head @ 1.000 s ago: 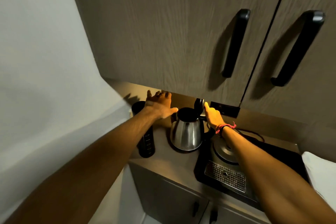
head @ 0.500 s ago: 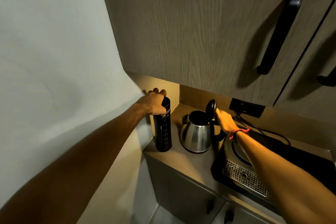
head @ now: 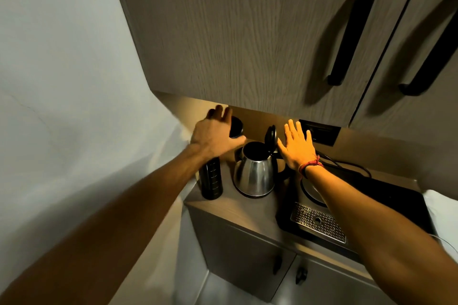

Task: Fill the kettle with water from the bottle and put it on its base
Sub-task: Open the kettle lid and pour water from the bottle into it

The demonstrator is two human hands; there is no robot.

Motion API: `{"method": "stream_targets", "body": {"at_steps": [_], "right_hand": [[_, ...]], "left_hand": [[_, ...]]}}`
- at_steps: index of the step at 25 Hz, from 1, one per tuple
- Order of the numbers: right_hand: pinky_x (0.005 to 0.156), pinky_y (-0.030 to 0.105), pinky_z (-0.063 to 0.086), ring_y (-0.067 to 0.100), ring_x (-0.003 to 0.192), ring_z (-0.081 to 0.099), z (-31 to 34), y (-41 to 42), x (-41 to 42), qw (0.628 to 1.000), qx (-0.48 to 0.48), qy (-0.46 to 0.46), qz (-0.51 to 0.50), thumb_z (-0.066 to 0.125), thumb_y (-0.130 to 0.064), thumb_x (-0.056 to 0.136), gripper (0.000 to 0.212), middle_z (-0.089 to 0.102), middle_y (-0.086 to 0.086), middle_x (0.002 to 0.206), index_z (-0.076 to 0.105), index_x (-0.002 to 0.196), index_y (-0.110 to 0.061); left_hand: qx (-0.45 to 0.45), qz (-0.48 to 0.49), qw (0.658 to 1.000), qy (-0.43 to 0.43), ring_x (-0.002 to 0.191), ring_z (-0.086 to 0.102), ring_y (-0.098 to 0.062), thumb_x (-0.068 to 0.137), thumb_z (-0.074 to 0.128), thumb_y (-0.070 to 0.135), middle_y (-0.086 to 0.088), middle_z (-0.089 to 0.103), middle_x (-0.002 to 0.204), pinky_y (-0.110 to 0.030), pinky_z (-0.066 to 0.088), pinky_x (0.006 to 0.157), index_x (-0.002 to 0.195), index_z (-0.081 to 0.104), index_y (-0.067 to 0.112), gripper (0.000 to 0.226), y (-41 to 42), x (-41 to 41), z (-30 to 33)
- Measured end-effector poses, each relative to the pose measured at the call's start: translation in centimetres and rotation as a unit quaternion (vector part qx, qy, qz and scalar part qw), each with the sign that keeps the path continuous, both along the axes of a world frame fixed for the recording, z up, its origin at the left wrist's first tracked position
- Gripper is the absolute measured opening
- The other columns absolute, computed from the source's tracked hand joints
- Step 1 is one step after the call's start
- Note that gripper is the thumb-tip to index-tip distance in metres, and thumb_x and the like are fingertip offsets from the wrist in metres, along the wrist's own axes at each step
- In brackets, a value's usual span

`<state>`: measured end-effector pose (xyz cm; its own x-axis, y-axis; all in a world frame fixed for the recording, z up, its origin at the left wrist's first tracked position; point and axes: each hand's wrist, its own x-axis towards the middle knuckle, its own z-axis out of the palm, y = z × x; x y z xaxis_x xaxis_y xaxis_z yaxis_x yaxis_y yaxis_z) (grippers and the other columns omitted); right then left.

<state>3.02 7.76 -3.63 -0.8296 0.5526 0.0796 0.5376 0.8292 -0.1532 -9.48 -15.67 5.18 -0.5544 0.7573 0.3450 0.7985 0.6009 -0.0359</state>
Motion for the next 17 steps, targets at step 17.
{"method": "stream_targets", "body": {"at_steps": [17], "right_hand": [[0.124, 0.051, 0.001, 0.025, 0.153, -0.005, -0.3, -0.1, -0.4, 0.997, -0.060, -0.034, -0.038, 0.015, -0.055, 0.098, 0.073, -0.002, 0.008, 0.166, 0.010, 0.155, -0.011]], "left_hand": [[-0.110, -0.062, 0.978, -0.168, 0.115, 0.056, -0.031, 0.092, 0.061, 0.041, -0.011, 0.058, 0.124, -0.046, 0.053, 0.084, 0.128, 0.047, 0.011, 0.048, 0.5, 6.6, -14.0]]}}
